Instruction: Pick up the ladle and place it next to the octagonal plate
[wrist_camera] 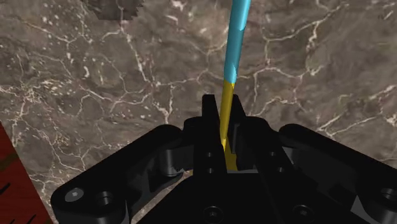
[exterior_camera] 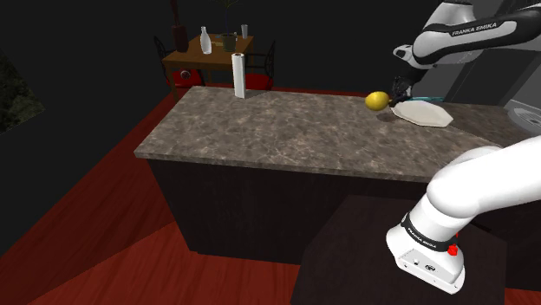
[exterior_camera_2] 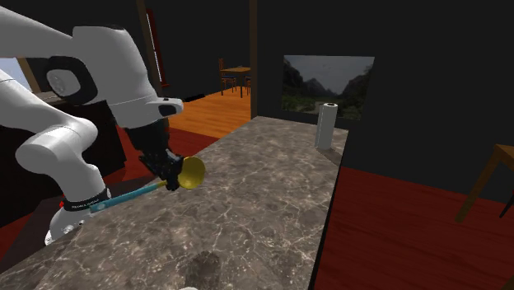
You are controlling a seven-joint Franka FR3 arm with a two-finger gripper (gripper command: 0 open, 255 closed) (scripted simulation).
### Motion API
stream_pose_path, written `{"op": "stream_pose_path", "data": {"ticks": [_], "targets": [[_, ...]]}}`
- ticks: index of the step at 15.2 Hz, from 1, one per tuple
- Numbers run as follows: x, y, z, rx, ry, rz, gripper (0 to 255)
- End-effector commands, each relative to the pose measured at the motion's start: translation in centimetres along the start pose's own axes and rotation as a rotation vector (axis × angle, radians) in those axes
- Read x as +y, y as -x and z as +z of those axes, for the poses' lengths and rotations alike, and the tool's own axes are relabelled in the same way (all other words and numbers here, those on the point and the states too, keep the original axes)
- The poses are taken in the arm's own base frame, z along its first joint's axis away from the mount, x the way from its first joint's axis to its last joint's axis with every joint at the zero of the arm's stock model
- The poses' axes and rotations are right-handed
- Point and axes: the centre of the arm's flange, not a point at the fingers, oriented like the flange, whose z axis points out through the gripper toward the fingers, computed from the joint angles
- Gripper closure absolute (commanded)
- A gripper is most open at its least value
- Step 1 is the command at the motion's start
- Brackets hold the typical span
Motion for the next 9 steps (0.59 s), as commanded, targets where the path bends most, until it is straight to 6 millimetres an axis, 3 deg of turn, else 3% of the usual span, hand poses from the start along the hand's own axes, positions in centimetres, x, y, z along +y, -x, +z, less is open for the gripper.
{"op": "stream_pose_path", "data": {"ticks": [1, 9], "targets": [[-0.3, 2.8, -0.1, 0.000, 0.000, -0.001, 255], [-1.3, 13.3, -1.1, 0.000, 0.000, -0.001, 255]]}}
